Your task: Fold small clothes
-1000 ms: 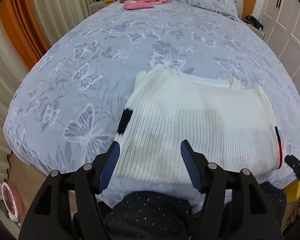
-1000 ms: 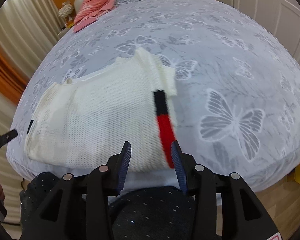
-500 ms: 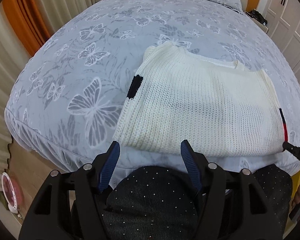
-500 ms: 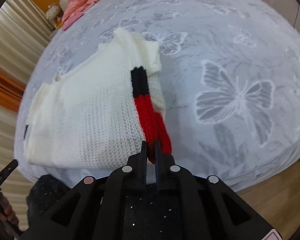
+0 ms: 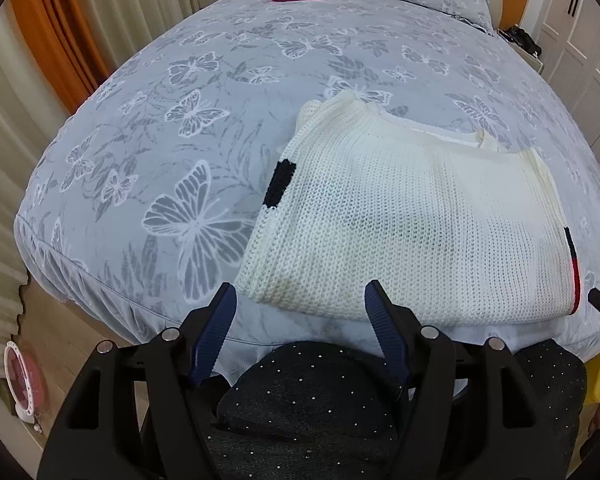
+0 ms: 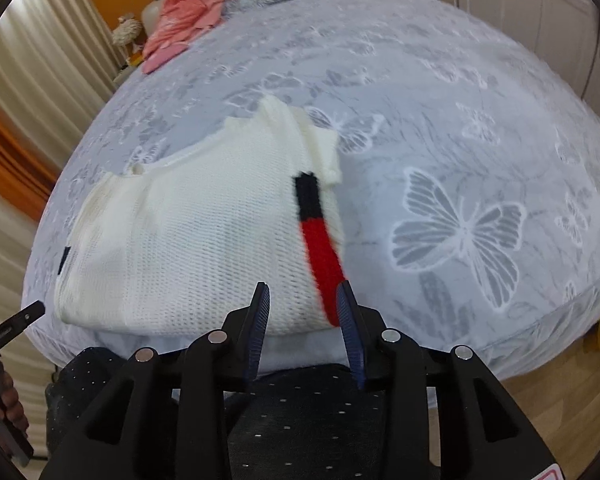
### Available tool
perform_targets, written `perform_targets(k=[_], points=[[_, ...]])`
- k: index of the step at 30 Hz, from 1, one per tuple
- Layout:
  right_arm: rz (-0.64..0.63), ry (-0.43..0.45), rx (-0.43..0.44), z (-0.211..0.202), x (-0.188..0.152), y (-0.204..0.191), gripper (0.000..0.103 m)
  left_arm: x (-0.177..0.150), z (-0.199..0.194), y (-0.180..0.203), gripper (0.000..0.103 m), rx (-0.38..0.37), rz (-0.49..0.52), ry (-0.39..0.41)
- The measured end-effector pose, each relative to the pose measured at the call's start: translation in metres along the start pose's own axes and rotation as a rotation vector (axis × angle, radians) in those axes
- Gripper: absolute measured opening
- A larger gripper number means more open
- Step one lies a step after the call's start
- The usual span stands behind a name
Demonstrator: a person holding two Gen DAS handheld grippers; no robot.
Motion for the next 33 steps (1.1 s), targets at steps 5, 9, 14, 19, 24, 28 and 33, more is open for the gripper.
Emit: perform_targets(k=[5, 9, 14, 19, 24, 28, 33], points=[[-0.047, 0.0, -0.057, 0.007, 0.004, -0.01, 0.036, 0.001, 0.003, 0.002, 0.065, -0.005, 0.007, -0.008], [0.033, -0.019, -0.047, 0.01, 0.007, 0.006, 0.047, 0.0, 0.004, -0.003, 0.074, -0.002, -0.013, -0.008], [0.068, -0.049, -0.052, 0.015, 0.002, 0.023, 0.048, -0.002, 0.008, -0.013, 0.074, 0.001, -0.035, -0.013], [0.092, -0.103, -0.014, 0.024, -0.01, 0.024, 0.056, 0.0, 0.015, -0.024, 0.074, -0.022, -0.087, -0.015], [0.084, -0.176, 0.013, 0.044, -0.018, 0.012, 0.061, 0.006, 0.028, -0.036, 0.082, -0.025, -0.131, -0.017], [0.083, -0.217, 0.015, 0.056, -0.023, 0.005, 0.061, 0.006, 0.043, -0.048, 0.082, -0.008, -0.172, -0.045], [0.079, -0.223, 0.015, 0.059, -0.022, 0.001, 0.061, 0.009, 0.05, -0.053, 0.082, -0.034, -0.189, -0.034]])
Point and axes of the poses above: each gripper's, at about its wrist camera, not at the fingertips, and z roughly the way its jaws point, y to its right, x to its top, the point moved 8 cm from there along z, roughly the way its jaws point, and after that the axes turned 13 degrees about -x, right-handed, at the moved point
